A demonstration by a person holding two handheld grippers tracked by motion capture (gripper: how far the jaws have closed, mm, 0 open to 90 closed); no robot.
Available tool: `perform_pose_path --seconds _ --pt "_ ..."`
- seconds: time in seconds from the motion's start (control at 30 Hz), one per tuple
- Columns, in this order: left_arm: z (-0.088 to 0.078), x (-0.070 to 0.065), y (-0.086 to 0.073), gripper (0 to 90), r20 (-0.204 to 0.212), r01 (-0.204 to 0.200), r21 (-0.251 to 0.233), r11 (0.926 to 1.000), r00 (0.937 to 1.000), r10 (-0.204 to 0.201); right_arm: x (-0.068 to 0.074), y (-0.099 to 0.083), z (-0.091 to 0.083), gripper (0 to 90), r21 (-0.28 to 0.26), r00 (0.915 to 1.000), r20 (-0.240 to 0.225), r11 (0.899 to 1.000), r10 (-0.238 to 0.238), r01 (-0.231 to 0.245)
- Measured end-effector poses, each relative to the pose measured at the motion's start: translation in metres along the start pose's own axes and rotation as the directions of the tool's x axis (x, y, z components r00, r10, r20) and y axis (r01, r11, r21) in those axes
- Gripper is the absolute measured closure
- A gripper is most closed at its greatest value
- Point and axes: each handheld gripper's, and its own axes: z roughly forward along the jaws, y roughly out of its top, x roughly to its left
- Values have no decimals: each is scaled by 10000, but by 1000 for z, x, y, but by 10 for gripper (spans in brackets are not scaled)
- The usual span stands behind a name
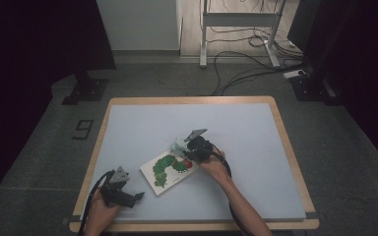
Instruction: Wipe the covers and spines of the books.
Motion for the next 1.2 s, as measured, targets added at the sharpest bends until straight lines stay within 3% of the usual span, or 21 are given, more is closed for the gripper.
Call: perform_pose_path --seconds 0.53,1.2 --pt "0 0 0 0 8 -7 -2 10000 10000 7 29 9 6 740 -95 9953 -842 9988 -477 471" --pt "0 0 0 0 5 9 -6 10000 10000 -9 77 27 19 738 -395 9674 -2183 9917 -1284 1228"
